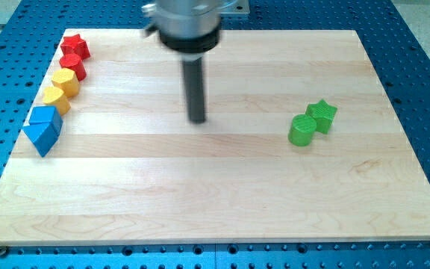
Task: Push the green blocks towards the bottom center
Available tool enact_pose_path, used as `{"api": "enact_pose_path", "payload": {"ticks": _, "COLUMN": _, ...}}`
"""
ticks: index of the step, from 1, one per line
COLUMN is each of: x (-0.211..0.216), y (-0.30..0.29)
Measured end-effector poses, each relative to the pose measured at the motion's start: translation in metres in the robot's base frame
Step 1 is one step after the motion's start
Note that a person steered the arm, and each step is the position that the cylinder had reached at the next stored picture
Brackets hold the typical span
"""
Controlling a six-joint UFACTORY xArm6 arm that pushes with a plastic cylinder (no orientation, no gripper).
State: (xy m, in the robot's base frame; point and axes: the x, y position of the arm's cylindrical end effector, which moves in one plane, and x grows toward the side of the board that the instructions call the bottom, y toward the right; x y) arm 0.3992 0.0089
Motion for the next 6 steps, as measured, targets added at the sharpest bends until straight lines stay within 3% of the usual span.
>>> {"api": "enact_pose_path", "payload": {"ticks": 1, "x": -0.035, "y": 0.103}}
{"api": "enact_pose_path", "payload": {"ticks": 2, "x": -0.032, "y": 0.193}}
{"api": "enact_pose_path", "payload": {"ticks": 3, "x": -0.004, "y": 0.208}}
{"api": "enact_pose_path", "payload": {"ticks": 4, "x": 0.021, "y": 0.201}}
{"api": "enact_pose_path", "payload": {"ticks": 6, "x": 0.053, "y": 0.078}}
